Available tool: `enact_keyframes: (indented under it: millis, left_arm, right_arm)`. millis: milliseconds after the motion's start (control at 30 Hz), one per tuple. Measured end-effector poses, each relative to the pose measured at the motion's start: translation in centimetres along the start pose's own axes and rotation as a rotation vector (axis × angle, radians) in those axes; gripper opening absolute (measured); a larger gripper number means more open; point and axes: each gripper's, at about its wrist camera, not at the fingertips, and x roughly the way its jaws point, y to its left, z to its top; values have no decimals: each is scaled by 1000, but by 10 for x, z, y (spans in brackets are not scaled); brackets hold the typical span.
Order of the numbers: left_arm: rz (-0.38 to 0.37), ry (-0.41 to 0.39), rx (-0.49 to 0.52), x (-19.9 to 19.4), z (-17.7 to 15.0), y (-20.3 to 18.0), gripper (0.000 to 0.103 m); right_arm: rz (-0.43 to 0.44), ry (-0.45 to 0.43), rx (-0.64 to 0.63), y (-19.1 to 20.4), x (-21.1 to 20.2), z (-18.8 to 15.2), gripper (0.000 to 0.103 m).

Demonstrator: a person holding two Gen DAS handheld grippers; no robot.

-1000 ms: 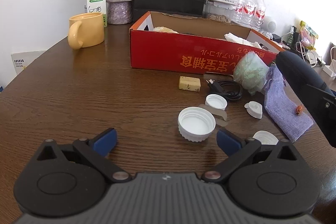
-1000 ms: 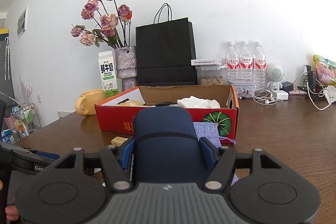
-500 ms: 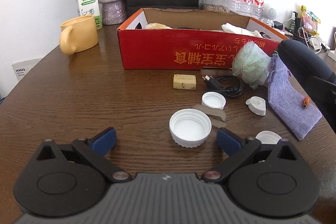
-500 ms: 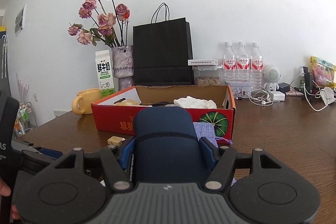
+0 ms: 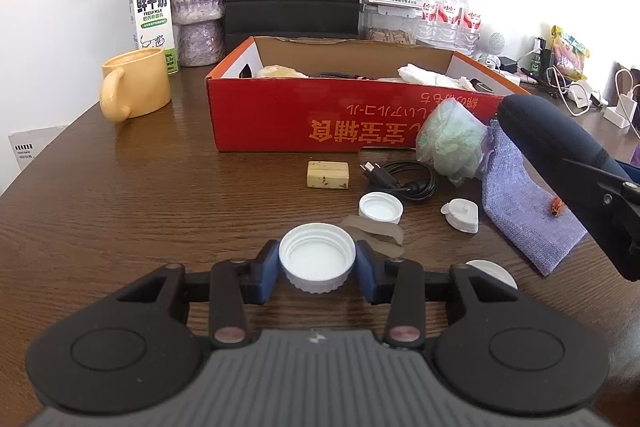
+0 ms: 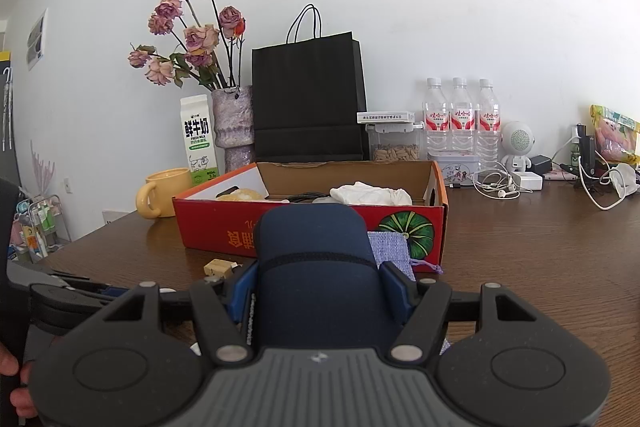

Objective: Organize objects
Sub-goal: 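Grasp a white bottle cap with the left gripper, then carry the glasses case and cap over the red box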

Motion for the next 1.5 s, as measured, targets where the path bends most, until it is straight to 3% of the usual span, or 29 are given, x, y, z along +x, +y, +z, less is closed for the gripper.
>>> enact_keyframes:
  millis: [400, 767, 1167, 1500]
  left_arm:
    - [0, -57, -22, -9, 7, -3, 41]
    - [-31, -132, -25, -12, 42, -10, 41]
    - [-25, -239, -62, 9, 102, -7, 41]
    - [-20, -263, -107, 50, 140, 4, 41]
  right_arm:
    - [-1, -11, -10, 3, -1, 0, 64]
    - [31, -40, -35, 11, 13, 27, 64]
    - [54, -59, -43, 13, 73, 74, 64]
    - [46, -65, -35, 2, 133, 98, 64]
